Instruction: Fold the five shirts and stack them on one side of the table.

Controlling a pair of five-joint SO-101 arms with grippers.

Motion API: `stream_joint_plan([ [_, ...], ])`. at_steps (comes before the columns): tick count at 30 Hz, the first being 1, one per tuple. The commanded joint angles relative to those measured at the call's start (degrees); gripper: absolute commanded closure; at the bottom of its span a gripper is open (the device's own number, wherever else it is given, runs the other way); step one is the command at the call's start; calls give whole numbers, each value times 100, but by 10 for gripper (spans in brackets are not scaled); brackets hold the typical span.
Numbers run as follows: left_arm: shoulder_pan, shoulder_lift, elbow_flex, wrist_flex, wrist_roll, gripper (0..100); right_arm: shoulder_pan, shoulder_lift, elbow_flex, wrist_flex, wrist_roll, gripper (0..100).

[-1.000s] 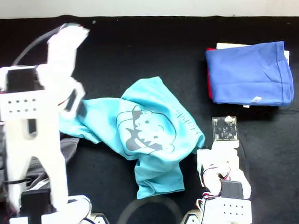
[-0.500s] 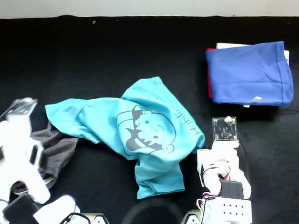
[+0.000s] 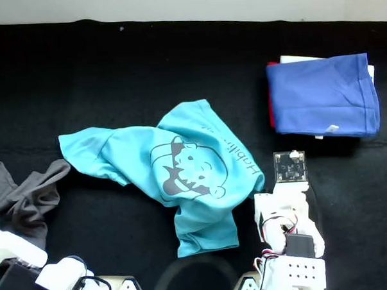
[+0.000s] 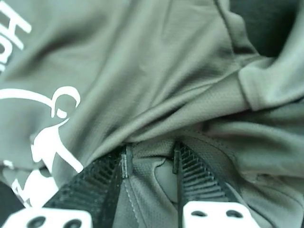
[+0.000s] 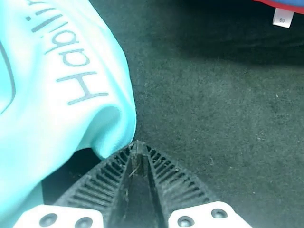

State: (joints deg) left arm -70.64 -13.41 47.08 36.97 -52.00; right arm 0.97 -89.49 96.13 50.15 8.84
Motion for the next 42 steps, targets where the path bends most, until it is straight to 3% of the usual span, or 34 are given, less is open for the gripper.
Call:
stream_joint_plan([
  [1, -66, -198, -585, 413, 651, 850, -163, -40, 57, 374, 281, 989],
  [8, 505, -163, -2466, 3402, 1521, 850, -180, 136, -1736, 1420, 633, 989],
  [13, 1068, -154, -3459, 4765, 1864, 850, -549, 1666, -3002, 1877, 888, 989],
  [19, 1508, -154, -3705, 5081, 2048, 850, -2070, 3978, -4646, 2563, 862, 976],
  [23, 1596, -154, -3688, 5081, 2057, 850, -3451, 5314, -5385, 3081, 545, 848],
  [27, 1587, -154, -3670, 5046, 2057, 850, -4365, 6536, -5411, 2738, 334, 840],
  [30, 1569, -154, -3670, 5073, 2057, 850, -4180, 7503, -5411, 1982, 369, 865],
  [33, 1560, -154, -3670, 5081, 2057, 850, -3345, 8242, -5895, 1393, 369, 883],
  [38, 1596, -154, -3670, 5081, 2057, 850, -1895, 8901, -7477, 1244, 360, 883],
  [42, 1771, -145, -3662, 5081, 2057, 850, -1376, 9279, -8655, 1262, 343, 883],
])
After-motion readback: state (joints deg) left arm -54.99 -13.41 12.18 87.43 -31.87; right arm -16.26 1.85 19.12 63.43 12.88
